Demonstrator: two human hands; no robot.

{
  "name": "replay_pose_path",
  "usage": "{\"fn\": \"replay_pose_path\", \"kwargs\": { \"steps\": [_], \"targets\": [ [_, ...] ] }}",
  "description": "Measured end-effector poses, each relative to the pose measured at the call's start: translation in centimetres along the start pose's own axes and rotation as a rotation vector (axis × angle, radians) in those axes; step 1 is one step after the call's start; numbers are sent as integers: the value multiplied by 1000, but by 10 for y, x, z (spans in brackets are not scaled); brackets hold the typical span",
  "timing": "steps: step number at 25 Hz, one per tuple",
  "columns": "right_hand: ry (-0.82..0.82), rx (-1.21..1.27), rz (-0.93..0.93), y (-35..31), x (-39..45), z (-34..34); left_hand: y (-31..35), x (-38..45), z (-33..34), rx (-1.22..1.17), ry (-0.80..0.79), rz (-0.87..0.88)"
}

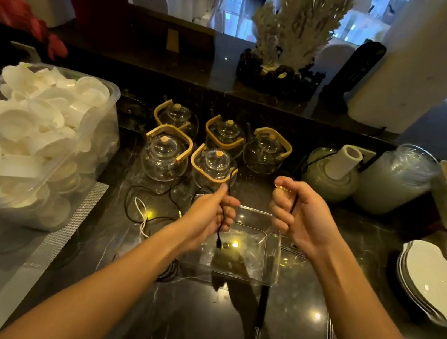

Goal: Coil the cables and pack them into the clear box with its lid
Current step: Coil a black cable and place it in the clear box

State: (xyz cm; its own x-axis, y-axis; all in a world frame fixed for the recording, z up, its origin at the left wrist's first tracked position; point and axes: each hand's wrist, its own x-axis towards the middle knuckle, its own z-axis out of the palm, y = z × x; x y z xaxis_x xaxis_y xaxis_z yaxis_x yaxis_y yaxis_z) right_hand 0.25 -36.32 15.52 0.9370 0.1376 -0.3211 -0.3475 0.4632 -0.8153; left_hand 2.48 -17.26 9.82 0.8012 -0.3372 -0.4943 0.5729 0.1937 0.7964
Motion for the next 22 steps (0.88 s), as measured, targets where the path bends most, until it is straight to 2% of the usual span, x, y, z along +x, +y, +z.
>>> {"fn": "replay_pose_path", "kwargs": {
  "steps": [2,4,6,8,10,12,14,18,20,22],
  "targets": [
    [16,-11,14,-6,-2,-7,-15,5,10,174,-44,-74],
    [84,-54,-5,-7,-3,-8,-25,7,8,476,-105,-85],
    [142,-134,-42,-7,-5,-5,-30,7,-1,927,-144,30],
    [162,-173,-28,-3,-5,-1,-27,3,-6,1206,-37,230],
    [149,-231,12,5,-3,-1,-16,-7,-3,1157,118,495],
    [134,-279,53,14,1,1,-5,-15,3,1107,96,805],
    [121,-238,107,22,8,1,2,-19,7,1182,55,1014],
    [104,-106,204,37,14,9,3,-14,7,1298,3,1117],
    [59,-128,230,45,14,10,1,-13,6,1218,-33,1111],
    [43,-191,276,48,12,14,4,-15,8,1006,-26,997]
  ]
}}
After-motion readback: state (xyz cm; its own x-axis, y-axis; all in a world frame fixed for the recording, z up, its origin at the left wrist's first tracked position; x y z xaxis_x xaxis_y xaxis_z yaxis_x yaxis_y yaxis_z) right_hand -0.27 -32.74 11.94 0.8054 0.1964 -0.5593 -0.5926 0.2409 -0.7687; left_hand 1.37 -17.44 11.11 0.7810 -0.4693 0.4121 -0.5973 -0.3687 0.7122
